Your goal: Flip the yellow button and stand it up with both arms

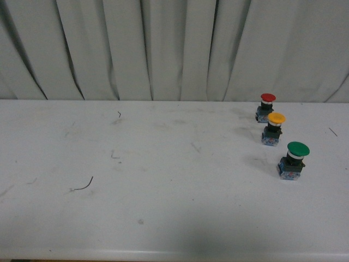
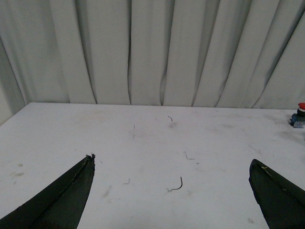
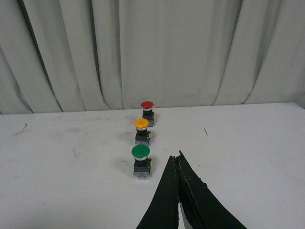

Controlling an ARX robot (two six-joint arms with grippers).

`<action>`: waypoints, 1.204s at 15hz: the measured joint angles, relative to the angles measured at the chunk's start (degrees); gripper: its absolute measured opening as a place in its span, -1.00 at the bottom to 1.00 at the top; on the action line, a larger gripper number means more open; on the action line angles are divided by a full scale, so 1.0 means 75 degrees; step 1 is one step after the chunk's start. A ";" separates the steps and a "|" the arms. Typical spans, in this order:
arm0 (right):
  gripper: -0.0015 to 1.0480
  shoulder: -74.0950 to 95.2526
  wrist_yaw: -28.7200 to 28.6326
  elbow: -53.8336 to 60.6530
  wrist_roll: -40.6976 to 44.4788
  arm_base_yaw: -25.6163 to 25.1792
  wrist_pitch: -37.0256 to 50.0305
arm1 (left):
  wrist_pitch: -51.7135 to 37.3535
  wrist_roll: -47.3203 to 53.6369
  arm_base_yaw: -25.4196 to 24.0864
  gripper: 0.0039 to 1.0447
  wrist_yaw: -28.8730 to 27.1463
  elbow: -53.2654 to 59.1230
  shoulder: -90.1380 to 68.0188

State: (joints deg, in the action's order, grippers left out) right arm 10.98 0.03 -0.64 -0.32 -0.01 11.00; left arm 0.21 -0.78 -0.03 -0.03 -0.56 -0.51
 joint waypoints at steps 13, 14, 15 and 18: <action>-0.40 -0.1437 -0.0006 -0.0003 0.0017 0.0000 -0.1492 | -0.0003 0.0000 0.0000 0.88 0.0000 0.0000 0.0000; -0.16 -0.1437 -0.0006 -0.0003 0.0017 0.0000 -0.1492 | 0.0000 0.0000 0.0000 0.88 0.0000 0.0000 0.0000; 0.07 -0.1437 -0.0006 -0.0003 0.0017 0.0000 -0.1492 | -0.0003 0.0000 0.0000 0.88 0.0000 0.0000 0.0000; 0.77 -0.1437 -0.0006 -0.0003 0.0017 0.0000 -0.1492 | 0.0000 0.0000 0.0000 0.88 0.0000 0.0000 0.0000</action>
State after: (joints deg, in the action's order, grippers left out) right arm 0.21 -0.01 -0.67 -0.19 -0.01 -0.19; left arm 0.21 -0.78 -0.03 -0.03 -0.56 -0.51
